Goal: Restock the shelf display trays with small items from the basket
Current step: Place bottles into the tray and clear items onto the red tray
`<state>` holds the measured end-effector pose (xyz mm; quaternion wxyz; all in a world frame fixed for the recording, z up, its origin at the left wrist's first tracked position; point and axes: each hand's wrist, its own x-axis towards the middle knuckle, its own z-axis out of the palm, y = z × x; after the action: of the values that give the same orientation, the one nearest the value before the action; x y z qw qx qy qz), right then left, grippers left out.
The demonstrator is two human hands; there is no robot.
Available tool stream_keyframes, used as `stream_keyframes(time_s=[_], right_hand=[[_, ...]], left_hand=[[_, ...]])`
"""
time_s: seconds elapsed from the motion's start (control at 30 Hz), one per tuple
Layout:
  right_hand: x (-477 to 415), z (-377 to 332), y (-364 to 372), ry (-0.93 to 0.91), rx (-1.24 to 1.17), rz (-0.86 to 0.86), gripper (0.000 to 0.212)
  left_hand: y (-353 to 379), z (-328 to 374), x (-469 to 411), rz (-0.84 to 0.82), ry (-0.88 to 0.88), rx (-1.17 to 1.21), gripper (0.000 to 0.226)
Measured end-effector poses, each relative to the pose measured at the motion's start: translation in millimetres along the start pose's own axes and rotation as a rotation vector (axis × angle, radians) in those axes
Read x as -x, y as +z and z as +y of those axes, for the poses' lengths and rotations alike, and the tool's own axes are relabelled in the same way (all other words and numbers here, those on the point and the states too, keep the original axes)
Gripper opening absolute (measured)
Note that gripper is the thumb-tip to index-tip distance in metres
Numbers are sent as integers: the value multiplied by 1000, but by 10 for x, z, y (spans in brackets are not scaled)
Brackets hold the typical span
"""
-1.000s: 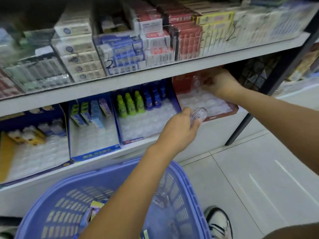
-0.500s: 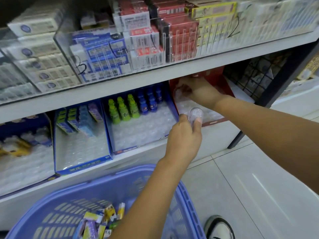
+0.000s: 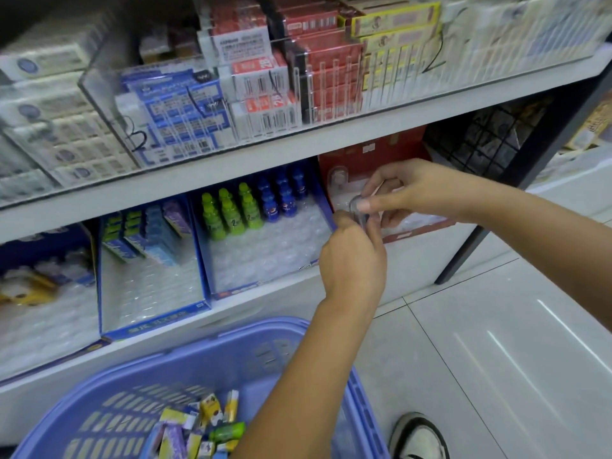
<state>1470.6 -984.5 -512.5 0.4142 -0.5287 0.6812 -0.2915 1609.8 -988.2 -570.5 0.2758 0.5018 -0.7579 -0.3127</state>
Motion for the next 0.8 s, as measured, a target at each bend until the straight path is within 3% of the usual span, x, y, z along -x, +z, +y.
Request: stream_keyframes(time_s=[0.2,0.3,0.4,0.53,0.8], right_hand=[[-106,-8,89,63,-8,127,26],[-266,47,-24,58,-23,363,17],[-440,119,-6,-6,184,585,23],[-599,151,207,-118,306,601,30],[-751,145,319,-169,502,611,30]], left_hand=[[14,-19,3,-14,10,8,37],[61,-83,84,-138,99,-56,50],[158,-199,230,-288,249,-310,60],[241,-285,300,-288,319,-441,69],[353,-204,255,-241,256,-468,69]])
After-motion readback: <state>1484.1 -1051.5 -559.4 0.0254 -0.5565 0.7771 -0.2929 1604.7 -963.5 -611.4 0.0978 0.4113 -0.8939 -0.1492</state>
